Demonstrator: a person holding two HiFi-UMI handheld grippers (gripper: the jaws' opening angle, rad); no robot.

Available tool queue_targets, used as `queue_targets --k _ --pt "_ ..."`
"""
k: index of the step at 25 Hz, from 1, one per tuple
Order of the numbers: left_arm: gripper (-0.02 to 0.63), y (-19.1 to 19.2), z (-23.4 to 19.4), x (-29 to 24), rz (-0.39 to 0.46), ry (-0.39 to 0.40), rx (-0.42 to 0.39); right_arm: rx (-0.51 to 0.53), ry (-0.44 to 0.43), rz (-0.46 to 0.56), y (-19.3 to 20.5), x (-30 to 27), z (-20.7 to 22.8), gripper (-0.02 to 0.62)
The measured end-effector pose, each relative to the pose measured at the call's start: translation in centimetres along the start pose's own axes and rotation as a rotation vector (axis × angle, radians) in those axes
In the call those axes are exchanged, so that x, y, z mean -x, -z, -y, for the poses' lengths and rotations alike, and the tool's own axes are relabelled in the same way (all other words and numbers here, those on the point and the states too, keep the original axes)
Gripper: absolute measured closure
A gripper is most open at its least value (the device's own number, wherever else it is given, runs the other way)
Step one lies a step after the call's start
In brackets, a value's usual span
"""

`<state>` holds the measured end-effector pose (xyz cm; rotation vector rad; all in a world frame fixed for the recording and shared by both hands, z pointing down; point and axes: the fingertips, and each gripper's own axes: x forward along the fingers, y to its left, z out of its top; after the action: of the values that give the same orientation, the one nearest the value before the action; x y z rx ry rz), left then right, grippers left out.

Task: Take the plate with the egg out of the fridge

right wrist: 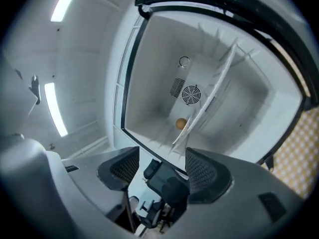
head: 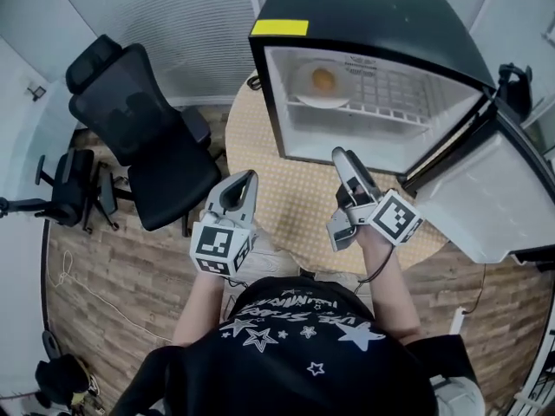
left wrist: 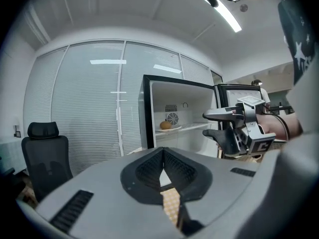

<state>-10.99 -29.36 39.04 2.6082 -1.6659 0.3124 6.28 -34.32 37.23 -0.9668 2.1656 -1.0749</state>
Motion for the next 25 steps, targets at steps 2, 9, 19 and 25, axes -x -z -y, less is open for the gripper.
queue_targets --k 2,9,19,25 --pt "0.601 0.1 -0.3 -0.2 -0.010 -0.024 0.003 -0.084 -0.038 -0.002 -0.2 -0.9 0.1 0.328" --pt "0.601 0.5 -0.9 -0.7 -0.039 -0.062 0.015 -0.183 -0.041 0.006 -0.4 -2.4 1.5 0.330" --pt "0.601 0.8 -3.6 -3.3 -0.043 -0.015 0.025 -0.248 -0.030 0.098 -1.4 -4.7 2.2 0.331" --pt "0.600 1.1 -6.6 -5.4 -0.047 0.049 0.026 -0.296 0.009 0.170 -1.7 -7.5 3.0 0.331"
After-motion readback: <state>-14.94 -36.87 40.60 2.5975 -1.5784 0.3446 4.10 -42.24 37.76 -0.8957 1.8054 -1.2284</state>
